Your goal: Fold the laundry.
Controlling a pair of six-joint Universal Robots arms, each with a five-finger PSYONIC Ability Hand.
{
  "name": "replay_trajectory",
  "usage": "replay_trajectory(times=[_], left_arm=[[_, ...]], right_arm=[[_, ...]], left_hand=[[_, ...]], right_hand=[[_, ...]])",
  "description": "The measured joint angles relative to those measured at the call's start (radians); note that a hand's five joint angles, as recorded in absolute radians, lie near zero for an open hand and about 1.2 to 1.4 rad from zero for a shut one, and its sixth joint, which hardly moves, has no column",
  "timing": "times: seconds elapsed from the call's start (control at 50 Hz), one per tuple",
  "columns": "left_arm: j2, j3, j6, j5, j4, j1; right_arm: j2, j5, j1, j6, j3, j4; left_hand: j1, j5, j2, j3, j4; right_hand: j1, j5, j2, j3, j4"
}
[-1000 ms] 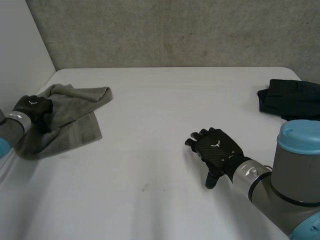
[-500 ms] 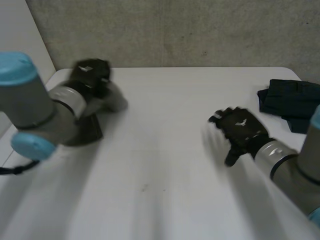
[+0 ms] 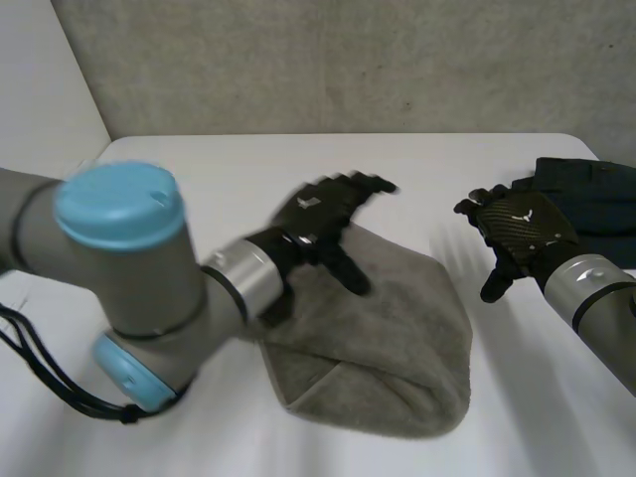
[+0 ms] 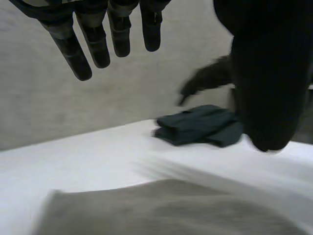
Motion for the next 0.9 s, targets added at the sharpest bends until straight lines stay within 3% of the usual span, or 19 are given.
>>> replay_trajectory(times=[0.16,0.34,0.48,0.74,0.8,0.84,0.86,0.9], left_arm=[[0.029,-0.042,0.169,-0.002,-0.066,0.121],[0.007,-0.085,0.339,-0.07,-0.173,0.123],[-0.024,-0.103,0.421,-0.142,-0.179,0.114],[-0.138,-0.083,0.444,-0.151,-0.05,0.089],[-0.149,-0.08,0.443,-0.15,-0.02,0.088],[-0.15,-0.079,0.443,-0.15,-0.016,0.088],[-0.152,-0.076,0.443,-0.149,-0.004,0.087],[-0.151,-0.073,0.445,-0.149,0.002,0.087]], right_arm=[[-0.001,-0.005,0.002,-0.039,-0.03,0.08],[0.002,-0.04,0.003,-0.139,-0.071,0.283],[0.01,-0.053,0.002,-0.176,-0.057,0.312],[0.012,-0.041,0.004,-0.18,-0.004,0.299],[0.012,-0.04,0.004,-0.173,0.004,0.298],[0.012,-0.04,0.004,-0.171,0.006,0.298],[0.01,-0.039,0.004,-0.167,0.01,0.299],[0.006,-0.038,0.003,-0.157,0.02,0.299]], left_hand=[[0.002,0.002,0.0,0.0,0.0],[0.02,0.025,0.015,0.011,0.016],[0.078,0.079,0.068,0.061,0.07],[0.527,0.499,0.494,0.49,0.497],[0.721,0.7,0.695,0.69,0.698],[0.721,0.7,0.695,0.69,0.698],[0.886,0.865,0.859,0.853,0.864],[0.91,0.91,0.915,0.903,0.919]], right_hand=[[0.0,0.0,0.0,0.0,0.0],[0.0,0.0,0.0,0.0,0.0],[0.0,0.0,0.0,0.0,0.0],[0.0,0.0,0.0,0.0,0.0],[0.0,0.0,0.0,0.0,0.0],[0.0,0.0,0.0,0.0,0.0],[0.0,0.0,0.0,0.0,0.0],[0.0,0.0,0.0,0.0,0.0]])
